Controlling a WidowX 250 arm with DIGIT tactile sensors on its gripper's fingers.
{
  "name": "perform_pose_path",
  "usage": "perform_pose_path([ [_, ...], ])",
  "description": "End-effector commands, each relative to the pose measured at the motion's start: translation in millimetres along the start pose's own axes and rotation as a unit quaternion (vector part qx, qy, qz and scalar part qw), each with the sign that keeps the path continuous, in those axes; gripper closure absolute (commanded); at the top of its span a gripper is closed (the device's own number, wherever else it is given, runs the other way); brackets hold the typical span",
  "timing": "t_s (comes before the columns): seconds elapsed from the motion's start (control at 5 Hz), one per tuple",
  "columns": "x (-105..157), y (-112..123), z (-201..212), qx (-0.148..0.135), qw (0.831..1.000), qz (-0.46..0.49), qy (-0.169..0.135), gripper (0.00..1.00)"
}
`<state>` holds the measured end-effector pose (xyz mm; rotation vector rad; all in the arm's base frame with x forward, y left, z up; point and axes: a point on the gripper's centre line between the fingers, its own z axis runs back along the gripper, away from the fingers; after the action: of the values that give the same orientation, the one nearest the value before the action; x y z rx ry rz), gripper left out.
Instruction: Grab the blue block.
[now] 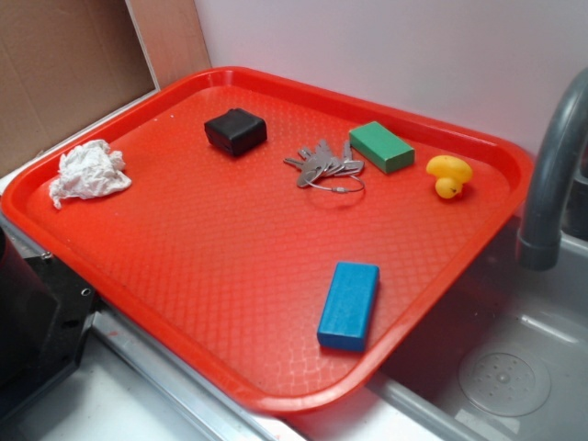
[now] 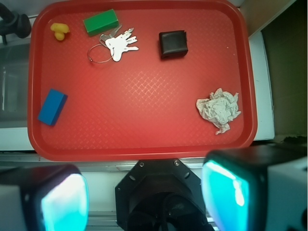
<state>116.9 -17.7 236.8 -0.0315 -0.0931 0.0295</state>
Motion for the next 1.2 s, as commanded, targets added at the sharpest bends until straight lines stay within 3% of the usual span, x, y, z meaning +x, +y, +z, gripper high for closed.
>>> perform_pose_path([
  [0.0, 0.0, 0.0, 0.0, 0.000, 1.000, 0.000, 0.000, 0.00],
  [0.2, 25.3, -19.7, -47.5, -0.010, 0.995, 0.098, 0.009, 0.00],
  [0.4, 53.1, -50.2, -66.4, -0.027, 0.979, 0.201, -0.024, 0.00],
  [1.0, 53.1, -50.2, -66.4, -0.027, 0.979, 0.201, -0.024, 0.00],
])
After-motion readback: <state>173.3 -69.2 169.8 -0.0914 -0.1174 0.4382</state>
